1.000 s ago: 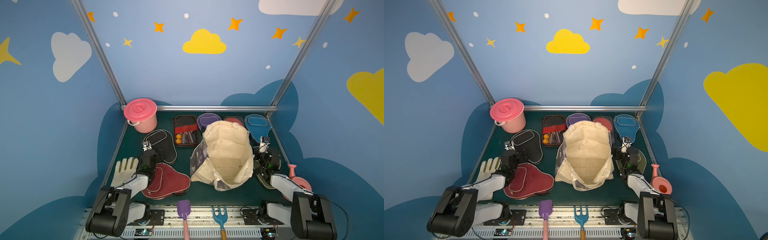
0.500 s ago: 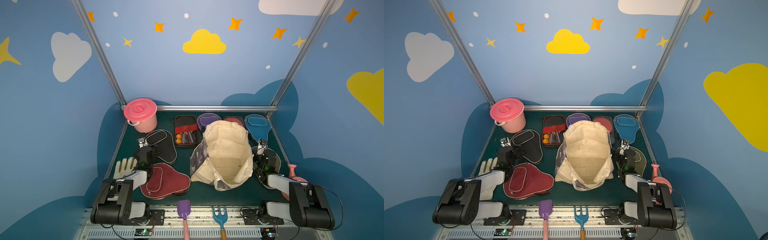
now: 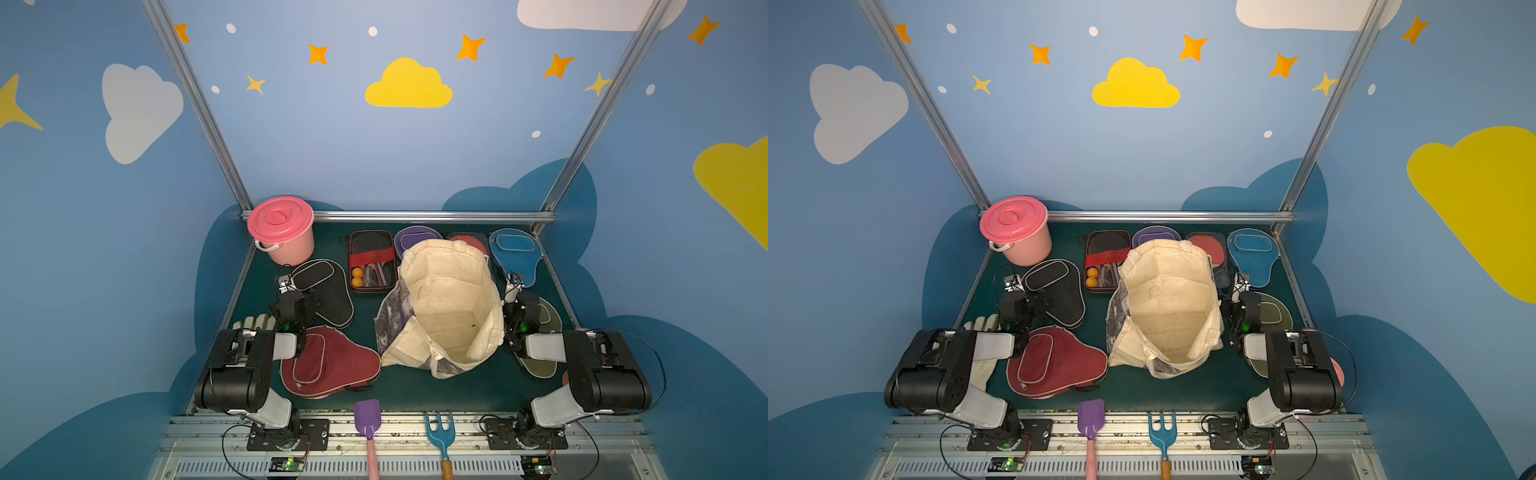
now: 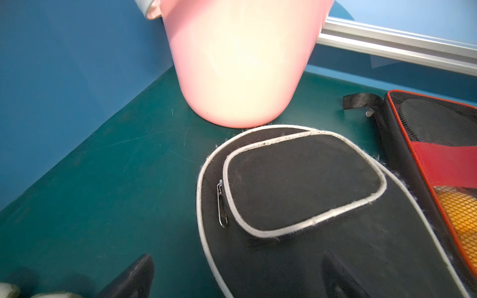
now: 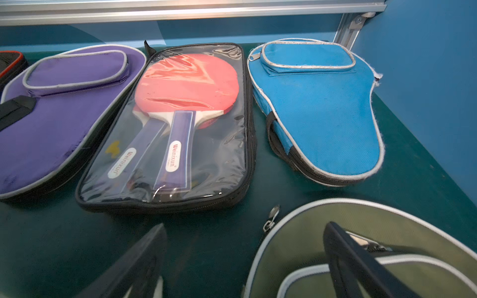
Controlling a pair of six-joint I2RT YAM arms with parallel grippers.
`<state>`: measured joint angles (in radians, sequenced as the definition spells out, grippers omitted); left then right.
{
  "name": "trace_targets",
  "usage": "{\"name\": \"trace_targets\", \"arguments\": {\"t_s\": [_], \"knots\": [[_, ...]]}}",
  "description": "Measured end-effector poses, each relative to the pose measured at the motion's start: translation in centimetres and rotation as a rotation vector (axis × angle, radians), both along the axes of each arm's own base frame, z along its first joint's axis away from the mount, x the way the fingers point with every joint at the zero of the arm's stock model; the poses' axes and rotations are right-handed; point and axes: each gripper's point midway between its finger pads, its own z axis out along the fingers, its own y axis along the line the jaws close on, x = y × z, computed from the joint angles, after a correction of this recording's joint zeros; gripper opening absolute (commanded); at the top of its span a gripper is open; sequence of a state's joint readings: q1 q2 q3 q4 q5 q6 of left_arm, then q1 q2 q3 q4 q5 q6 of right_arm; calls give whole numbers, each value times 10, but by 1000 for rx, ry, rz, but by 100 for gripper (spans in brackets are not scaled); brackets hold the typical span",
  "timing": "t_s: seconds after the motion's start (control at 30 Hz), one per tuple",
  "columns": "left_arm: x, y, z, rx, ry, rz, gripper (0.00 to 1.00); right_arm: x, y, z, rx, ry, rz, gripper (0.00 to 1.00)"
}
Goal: Remove the ping pong set from the canvas bag
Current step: Reset both arms
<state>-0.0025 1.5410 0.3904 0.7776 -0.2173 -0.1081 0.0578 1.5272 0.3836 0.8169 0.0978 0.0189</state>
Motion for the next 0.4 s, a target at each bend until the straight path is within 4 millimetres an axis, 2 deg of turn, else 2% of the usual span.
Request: {"name": "trace_targets", "arguments": {"t_s": [0.4], "knots": [[0,0,0,-2,0,-3,100,0,0,-2,-1,10,0,93]]}}
